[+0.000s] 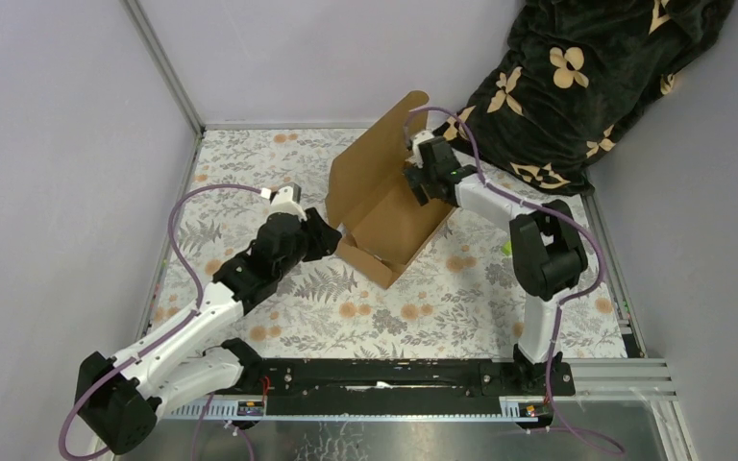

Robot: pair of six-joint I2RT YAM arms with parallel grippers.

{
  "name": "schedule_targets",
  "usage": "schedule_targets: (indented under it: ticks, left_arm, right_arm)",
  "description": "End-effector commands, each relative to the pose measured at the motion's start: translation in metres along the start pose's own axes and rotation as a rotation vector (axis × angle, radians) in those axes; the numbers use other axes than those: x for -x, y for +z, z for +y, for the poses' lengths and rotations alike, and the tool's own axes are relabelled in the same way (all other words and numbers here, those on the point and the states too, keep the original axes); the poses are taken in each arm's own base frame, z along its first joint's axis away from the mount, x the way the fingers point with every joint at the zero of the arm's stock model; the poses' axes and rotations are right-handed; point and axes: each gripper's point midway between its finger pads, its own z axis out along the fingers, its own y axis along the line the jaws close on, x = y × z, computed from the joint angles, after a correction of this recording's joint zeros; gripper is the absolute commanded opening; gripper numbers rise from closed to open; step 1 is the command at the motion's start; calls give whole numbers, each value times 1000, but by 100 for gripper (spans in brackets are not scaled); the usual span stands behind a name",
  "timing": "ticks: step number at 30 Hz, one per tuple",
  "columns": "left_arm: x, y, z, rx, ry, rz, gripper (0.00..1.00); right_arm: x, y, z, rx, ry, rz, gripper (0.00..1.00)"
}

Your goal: Fold the paper box

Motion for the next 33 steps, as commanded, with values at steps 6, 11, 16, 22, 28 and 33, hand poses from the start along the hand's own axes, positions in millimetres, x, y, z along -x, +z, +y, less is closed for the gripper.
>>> schedule_targets:
  ticks: [6,11,16,22,28,33]
  left_arm:
    - [7,-8,-2,0,44,-15,50]
    - [5,-5,-2,-2,59,-5,51]
    - [7,-3,-1,-4,62,-7,51]
    - [7,0,6,1,60,0,52]
    - [8,3,12,6,53,1,52]
    - [7,6,14,7,49,5,52]
  right_arm:
    - [25,33,-45,63,25,-85,86]
    - [25,54,-26,146,31,-75,85]
    - [18,67,-14,184,39,-65,81]
    - [2,80,-10,172,40,-39,74]
    - [1,87,-7,166,71,-47,59]
    - [-1,92,-8,154,81,-37,51]
